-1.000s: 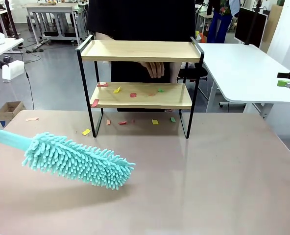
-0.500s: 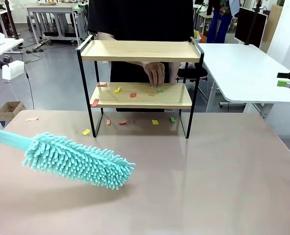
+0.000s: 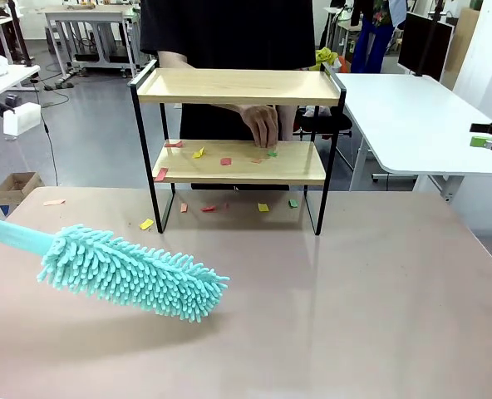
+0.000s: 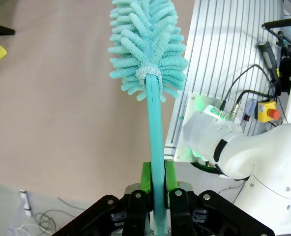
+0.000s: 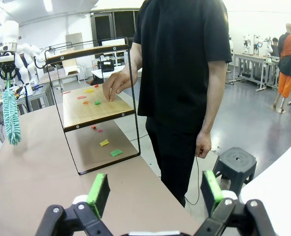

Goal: Clean the shelf.
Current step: Clean the specific section of the Shelf indicated by the human with the Duster.

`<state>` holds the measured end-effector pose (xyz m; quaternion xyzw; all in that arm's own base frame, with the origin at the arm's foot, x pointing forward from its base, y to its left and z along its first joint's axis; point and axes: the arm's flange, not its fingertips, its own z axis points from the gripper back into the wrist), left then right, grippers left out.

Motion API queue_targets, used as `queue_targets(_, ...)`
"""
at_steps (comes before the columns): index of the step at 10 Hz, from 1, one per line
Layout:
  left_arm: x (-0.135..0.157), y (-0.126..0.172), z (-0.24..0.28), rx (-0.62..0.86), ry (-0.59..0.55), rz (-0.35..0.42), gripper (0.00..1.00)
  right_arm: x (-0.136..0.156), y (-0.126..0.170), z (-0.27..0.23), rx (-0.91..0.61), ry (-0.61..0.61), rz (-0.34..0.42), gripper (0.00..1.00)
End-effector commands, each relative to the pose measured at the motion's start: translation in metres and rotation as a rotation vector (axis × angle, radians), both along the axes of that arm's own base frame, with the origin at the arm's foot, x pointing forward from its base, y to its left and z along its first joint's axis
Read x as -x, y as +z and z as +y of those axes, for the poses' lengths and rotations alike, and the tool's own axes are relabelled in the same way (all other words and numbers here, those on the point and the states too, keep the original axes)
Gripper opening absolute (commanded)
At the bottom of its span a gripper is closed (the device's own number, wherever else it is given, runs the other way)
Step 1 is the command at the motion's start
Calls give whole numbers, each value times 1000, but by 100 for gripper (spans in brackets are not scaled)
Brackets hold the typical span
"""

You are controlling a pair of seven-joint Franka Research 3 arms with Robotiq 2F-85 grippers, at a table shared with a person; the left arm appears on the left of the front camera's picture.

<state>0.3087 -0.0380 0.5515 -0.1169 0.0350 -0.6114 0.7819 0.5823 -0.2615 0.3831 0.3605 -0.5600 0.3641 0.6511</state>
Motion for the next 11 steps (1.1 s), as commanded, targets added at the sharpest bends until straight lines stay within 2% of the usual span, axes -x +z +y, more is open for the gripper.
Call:
queue_targets(1,2,3,0,-6,2,4,13,-1,4,2,2,3,-7,100)
queue_targets(7,0,0,0,0,0,0,13,-1,4,2,2,3,-7,100)
queue_targets(8,-1,5,-10,131,4,3,13,-1,4,2,2,3,-7,100)
queue_targets(10,4,17,-28,257,33,3,13,-1,4,2,2,3,-7,100)
queue_targets(11,7,26,-36,319,111,-5,13,-1,4,2,2,3,-7,100)
